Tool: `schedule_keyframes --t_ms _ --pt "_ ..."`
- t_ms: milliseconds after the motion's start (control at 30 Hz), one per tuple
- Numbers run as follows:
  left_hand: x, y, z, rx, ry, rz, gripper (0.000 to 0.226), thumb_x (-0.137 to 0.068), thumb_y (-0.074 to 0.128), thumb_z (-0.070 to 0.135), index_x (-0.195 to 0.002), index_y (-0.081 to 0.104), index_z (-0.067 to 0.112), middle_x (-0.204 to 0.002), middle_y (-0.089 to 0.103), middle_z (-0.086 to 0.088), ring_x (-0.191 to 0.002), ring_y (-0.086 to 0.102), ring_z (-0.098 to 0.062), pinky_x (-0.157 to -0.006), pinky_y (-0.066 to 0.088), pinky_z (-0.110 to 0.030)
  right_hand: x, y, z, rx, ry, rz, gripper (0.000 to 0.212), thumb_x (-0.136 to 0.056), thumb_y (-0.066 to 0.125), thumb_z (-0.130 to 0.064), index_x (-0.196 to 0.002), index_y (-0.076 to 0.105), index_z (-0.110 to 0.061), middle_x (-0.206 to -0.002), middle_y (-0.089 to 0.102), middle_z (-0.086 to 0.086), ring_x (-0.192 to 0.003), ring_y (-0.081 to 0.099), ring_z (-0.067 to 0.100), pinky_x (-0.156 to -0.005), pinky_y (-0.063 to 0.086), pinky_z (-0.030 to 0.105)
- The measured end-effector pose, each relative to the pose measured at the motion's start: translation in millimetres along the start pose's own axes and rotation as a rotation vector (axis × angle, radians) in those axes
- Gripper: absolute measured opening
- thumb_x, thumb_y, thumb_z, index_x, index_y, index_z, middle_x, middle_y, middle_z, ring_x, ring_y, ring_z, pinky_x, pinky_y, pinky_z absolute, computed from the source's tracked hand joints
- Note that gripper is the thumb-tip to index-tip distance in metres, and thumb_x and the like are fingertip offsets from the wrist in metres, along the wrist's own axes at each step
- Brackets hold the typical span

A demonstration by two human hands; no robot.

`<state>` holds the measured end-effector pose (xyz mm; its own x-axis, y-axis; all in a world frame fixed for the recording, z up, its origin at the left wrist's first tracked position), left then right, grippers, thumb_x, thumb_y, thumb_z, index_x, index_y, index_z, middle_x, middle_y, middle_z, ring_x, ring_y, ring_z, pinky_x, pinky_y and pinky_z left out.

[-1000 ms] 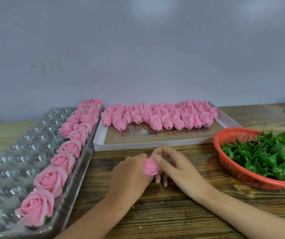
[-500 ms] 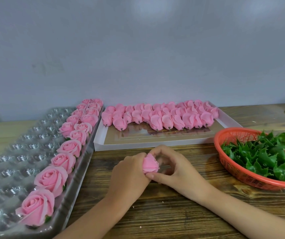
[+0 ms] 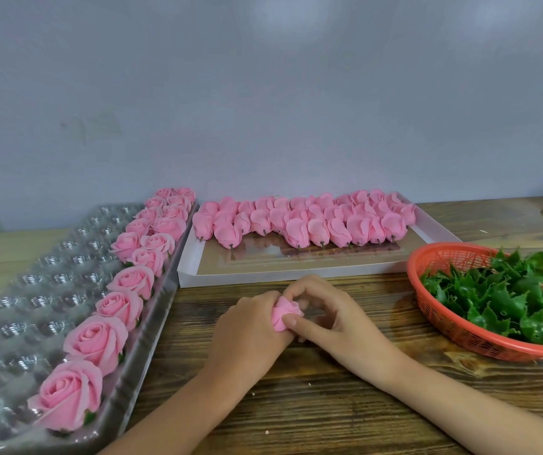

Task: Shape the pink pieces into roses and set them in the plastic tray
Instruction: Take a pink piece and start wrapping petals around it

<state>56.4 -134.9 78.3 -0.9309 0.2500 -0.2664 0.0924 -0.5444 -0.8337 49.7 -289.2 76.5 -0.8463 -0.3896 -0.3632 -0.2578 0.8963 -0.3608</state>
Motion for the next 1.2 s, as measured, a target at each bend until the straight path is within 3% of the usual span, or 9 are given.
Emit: schedule_keyframes --t_ms 67,200,433,567,700,867,967,1100,1200 --pt "1.2 -0.2 1.2 -0.048 0.024 0.004 0.018 -0.088 0.06 0.043 -0.097 0.06 0.028 -0.082 0.062 0.014 -0.072 0.059 -0.004 -0.061 0.043 -0.018 0.1 1.2 0.0 -0.024 0.033 0.011 0.015 -0.091 0.07 -0.012 -0.101 0.06 -0.017 -0.097 0.065 0.002 -0.084 0.061 0.022 -0.069 0.052 0.045" --pt "4.9 -1.8 5.1 -0.13 0.081 0.022 0.016 -0.089 0.058 0.04 -0.088 0.044 0.033 -0.079 0.054 0.016 -0.067 0.05 -0.003 -0.052 0.026 -0.012 1.4 3.7 -1.1 -0.065 0.089 0.054 0.015 -0.09 0.071 -0.018 -0.097 0.057 -0.017 -0.091 0.065 0.005 -0.069 0.056 0.018 -0.058 0.048 0.033" --pt "5.8 0.6 3.4 -0.164 0.095 0.041 0.018 -0.089 0.058 0.043 -0.087 0.042 0.035 -0.076 0.053 0.017 -0.065 0.049 -0.001 -0.05 0.025 -0.012 2.1 4.9 -0.1 -0.085 0.07 0.046 0.007 -0.096 0.063 -0.009 -0.092 0.058 -0.012 -0.069 0.065 -0.011 -0.062 0.057 0.004 -0.054 0.046 0.019" --pt "3.4 2.5 0.9 -0.111 0.089 0.028 0.016 -0.089 0.055 0.046 -0.093 0.058 0.031 -0.076 0.058 0.017 -0.065 0.054 0.0 -0.051 0.03 -0.011 1.7 1.9 -3.0 -0.059 0.021 0.028 0.007 -0.093 0.066 -0.009 -0.092 0.062 -0.015 -0.089 0.069 0.004 -0.077 0.063 0.017 -0.065 0.05 0.031" --pt "0.9 1.3 0.0 -0.027 0.049 0.014 0.02 -0.087 0.059 0.046 -0.095 0.063 0.028 -0.078 0.064 0.012 -0.07 0.06 -0.004 -0.061 0.048 -0.023 1.6 0.6 -1.6 0.014 -0.005 0.037 0.014 -0.09 0.071 -0.012 -0.092 0.064 -0.024 -0.096 0.063 0.0 -0.087 0.064 0.021 -0.079 0.05 0.043" --pt "4.4 -0.3 1.1 -0.157 0.092 0.028 0.023 -0.088 0.057 0.049 -0.099 0.056 0.029 -0.079 0.054 0.017 -0.066 0.05 -0.001 -0.052 0.03 -0.012 0.4 2.6 3.2 -0.057 0.067 0.074 0.011 -0.091 0.07 -0.014 -0.095 0.061 -0.019 -0.085 0.066 -0.001 -0.072 0.061 0.015 -0.063 0.05 0.031" --pt "7.4 -0.1 3.9 -0.2 0.118 0.029 0.025 -0.088 0.057 0.052 -0.101 0.053 0.031 -0.081 0.053 0.017 -0.069 0.05 -0.002 -0.057 0.03 -0.015 0.0 2.8 4.2 -0.062 0.088 0.096 0.008 -0.092 0.068 -0.014 -0.09 0.061 -0.019 -0.078 0.063 -0.004 -0.064 0.059 0.016 -0.055 0.049 0.028" --pt "7.1 0.3 3.2 -0.204 0.115 0.036 0.026 -0.088 0.058 0.05 -0.104 0.053 0.031 -0.084 0.053 0.018 -0.07 0.046 -0.001 -0.054 0.025 -0.012 -0.2 2.1 3.9 -0.054 0.077 0.086 0.006 -0.093 0.067 -0.011 -0.091 0.063 -0.014 -0.079 0.063 0.005 -0.063 0.059 0.02 -0.054 0.048 0.025" --pt "6.4 0.9 1.8 -0.194 0.122 0.033 0.024 -0.089 0.056 0.048 -0.104 0.054 0.03 -0.082 0.052 0.018 -0.07 0.049 -0.002 -0.056 0.028 -0.014 0.5 1.3 4.0 -0.055 0.045 0.088 0.009 -0.092 0.068 -0.007 -0.089 0.064 -0.014 -0.074 0.062 -0.001 -0.062 0.056 0.02 -0.056 0.048 0.029"
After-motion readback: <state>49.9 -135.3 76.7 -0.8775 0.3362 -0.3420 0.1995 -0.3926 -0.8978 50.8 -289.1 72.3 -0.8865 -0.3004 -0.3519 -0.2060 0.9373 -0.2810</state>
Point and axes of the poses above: each hand's wrist, its own x-axis away from the middle knuckle, its own y-axis out of the palm, z = x × y, the point moved 1 cm from there along -x, towards the middle knuckle
